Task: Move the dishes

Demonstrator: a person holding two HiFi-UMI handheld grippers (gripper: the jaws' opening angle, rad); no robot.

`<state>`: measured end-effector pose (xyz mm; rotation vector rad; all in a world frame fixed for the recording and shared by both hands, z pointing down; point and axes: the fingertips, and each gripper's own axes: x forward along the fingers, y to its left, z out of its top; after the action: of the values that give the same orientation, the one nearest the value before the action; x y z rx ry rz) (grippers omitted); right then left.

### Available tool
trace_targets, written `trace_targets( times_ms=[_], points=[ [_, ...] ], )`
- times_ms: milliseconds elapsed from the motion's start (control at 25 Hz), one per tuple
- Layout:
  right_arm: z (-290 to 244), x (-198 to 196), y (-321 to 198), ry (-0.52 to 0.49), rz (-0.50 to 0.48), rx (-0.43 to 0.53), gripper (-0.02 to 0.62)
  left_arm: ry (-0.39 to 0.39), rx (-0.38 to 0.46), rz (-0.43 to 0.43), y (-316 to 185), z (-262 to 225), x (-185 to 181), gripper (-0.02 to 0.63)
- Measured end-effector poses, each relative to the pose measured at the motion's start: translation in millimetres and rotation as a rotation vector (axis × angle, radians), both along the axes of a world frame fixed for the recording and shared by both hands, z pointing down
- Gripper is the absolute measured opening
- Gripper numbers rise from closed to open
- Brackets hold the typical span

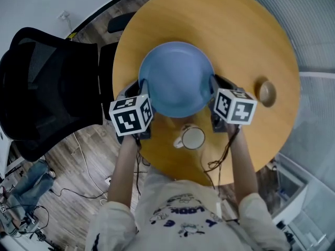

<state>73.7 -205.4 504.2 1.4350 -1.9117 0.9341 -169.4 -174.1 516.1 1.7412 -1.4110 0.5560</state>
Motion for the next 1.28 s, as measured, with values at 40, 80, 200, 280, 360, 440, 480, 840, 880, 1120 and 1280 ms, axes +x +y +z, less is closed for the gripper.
trace_targets(
  times_ms=[40,80,200,280,360,440,480,840,880,1120,1280],
  points=[
    [4,0,0,0.002,0.002,-0.005,0.024,-0.002,-0.003,0.002,0,4,0,0.041],
    [8,1,1,0.004,0.004,-0.009,0.024,-0.004,-0.004,0.006,0,7,1,0.041],
    [16,3,0,0.013,0.008,-0.015,0.025,-0.016,0.003,0.022,-2,13,4,0.041],
    [20,3,0,0.018,0.006,-0.020,0.023,-0.023,0.011,0.028,-3,17,4,0.041],
    [24,3,0,0.018,0.003,-0.021,0.024,-0.025,0.012,0.030,-3,22,3,0.041],
    [27,2,1,0.019,0.002,-0.021,0.023,-0.029,0.015,0.037,-3,24,2,0.041],
    [27,2,1,0.015,0.004,-0.020,0.023,-0.033,0.018,0.042,-3,25,2,0.041],
    [31,5,7,0.014,-0.007,-0.025,0.041,-0.127,0.043,0.104,-4,25,3,0.051],
    [29,6,7,0.016,-0.007,-0.023,0.079,-0.134,0.045,0.104,-4,24,1,0.071],
    [14,23,14,0.028,0.042,0.007,0.112,-0.163,0.088,0.077,-6,2,-15,0.121],
    [0,39,18,0.037,0.098,0.042,0.112,-0.154,0.147,0.069,-15,-25,-20,0.121]
  ],
)
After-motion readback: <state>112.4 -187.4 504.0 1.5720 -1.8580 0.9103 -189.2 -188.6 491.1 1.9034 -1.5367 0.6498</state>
